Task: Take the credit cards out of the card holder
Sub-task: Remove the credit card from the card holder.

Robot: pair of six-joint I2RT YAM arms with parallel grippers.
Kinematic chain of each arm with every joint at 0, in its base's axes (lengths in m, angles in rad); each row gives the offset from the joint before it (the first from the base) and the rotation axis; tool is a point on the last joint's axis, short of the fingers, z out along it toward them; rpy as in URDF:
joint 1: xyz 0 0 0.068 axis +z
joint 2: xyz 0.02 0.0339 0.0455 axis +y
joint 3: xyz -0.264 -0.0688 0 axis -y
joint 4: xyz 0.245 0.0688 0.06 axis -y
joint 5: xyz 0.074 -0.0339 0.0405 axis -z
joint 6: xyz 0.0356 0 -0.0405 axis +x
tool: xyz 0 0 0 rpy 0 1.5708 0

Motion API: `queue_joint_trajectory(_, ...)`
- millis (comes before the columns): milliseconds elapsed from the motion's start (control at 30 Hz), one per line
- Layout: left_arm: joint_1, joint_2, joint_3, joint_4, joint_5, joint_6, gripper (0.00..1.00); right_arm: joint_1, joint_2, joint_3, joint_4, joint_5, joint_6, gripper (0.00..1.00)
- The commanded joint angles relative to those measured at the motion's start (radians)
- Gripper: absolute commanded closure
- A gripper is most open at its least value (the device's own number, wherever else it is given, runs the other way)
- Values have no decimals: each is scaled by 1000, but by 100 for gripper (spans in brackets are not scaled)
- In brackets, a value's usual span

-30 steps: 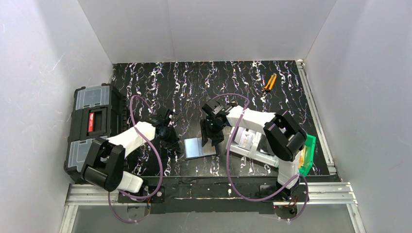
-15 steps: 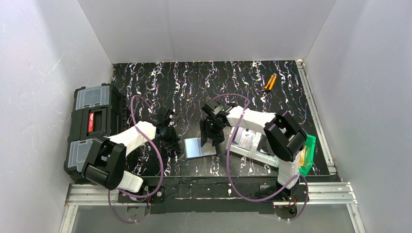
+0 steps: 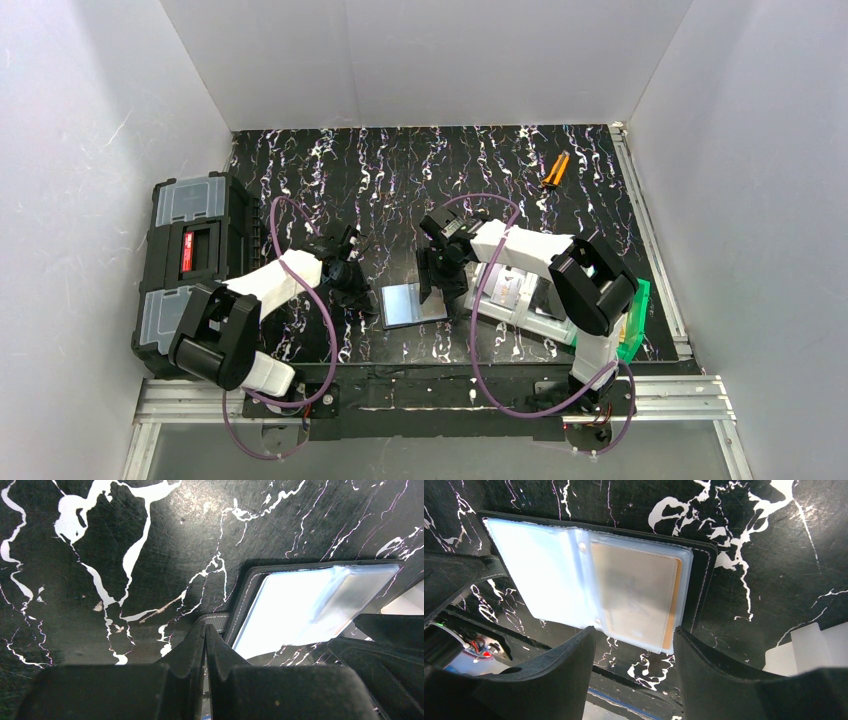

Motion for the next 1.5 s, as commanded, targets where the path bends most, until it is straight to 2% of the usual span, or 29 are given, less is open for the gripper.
queue_joint_trajectory(0,-3,-6,10,-18,-7,4,98,3,-17,-4,-8,-5,4,34)
queue_joint_trajectory(1133,-10,20,14,-8,1,6,99,26,69,42,10,-63,-1,34)
queue_joint_trajectory(1467,-22,38,24,0,8,4,99,44,99,119,-11,-93,-12,34)
